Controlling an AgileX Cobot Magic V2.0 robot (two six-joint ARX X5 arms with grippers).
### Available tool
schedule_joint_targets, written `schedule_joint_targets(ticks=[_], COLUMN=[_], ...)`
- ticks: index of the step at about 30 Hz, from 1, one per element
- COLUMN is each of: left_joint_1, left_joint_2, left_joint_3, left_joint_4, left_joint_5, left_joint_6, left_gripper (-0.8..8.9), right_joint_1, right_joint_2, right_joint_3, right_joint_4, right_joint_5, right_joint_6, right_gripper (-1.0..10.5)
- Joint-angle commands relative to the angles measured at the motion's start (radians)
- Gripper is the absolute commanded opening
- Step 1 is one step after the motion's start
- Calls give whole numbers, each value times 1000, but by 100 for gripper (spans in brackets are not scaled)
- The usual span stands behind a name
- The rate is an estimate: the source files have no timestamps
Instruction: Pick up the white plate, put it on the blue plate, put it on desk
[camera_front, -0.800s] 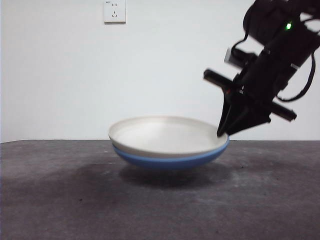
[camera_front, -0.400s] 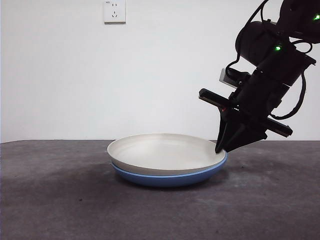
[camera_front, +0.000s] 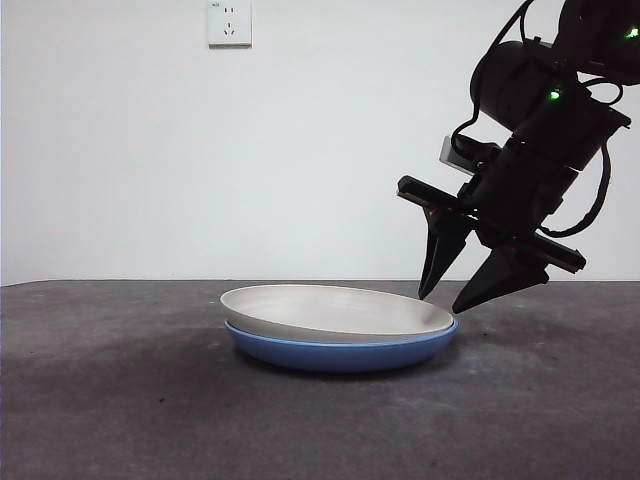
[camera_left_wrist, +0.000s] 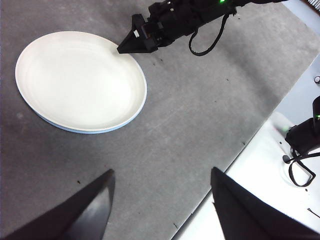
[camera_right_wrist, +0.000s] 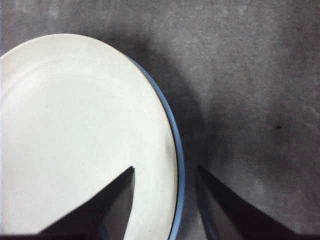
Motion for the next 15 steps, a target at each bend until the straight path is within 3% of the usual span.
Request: schedule_joint_targets(ticks=[1, 9, 15], left_joint_1=[-5, -5, -5], left_joint_2=[4, 4, 5], left_joint_3=[9, 9, 9], left_joint_4=[8, 5, 5], left_joint_5=[4, 4, 4], left_joint_6=[-3, -3, -3], left_gripper=[308, 308, 308], right_joint_1=[6, 5, 7], right_joint_2=[10, -109, -299], right_joint_3=[19, 20, 19], right_joint_4=[-1, -59, -175], right_joint_5=[-3, 13, 2], right_joint_6=[9, -13, -94], right_gripper=[254, 310, 310])
